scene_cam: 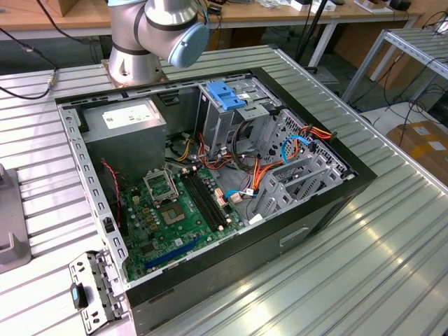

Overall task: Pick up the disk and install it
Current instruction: 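Pick up the disk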

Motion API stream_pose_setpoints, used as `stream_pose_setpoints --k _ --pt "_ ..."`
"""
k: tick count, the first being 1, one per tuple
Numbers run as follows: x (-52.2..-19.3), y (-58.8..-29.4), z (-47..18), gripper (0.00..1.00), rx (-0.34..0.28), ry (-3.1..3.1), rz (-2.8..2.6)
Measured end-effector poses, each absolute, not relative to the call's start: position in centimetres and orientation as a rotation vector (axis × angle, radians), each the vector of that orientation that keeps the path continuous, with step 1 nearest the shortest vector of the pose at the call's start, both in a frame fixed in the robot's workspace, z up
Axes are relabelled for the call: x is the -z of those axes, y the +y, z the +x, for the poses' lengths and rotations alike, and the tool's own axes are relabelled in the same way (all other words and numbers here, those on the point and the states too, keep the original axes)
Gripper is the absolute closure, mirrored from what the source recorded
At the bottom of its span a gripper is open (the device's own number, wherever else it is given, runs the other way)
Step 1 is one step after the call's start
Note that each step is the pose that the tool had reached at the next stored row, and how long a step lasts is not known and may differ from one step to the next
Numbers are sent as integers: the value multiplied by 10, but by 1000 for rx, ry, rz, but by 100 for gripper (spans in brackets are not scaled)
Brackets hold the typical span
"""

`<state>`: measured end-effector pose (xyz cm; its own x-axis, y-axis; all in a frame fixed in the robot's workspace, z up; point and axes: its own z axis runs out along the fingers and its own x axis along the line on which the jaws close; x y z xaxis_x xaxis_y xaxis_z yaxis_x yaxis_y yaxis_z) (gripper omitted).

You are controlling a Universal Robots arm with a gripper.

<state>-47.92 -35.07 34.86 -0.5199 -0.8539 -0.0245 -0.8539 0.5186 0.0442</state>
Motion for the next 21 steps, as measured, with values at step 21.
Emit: stream_pose_setpoints --k 21 --pt "-349 -351 -479 90 78 -2484 1910"
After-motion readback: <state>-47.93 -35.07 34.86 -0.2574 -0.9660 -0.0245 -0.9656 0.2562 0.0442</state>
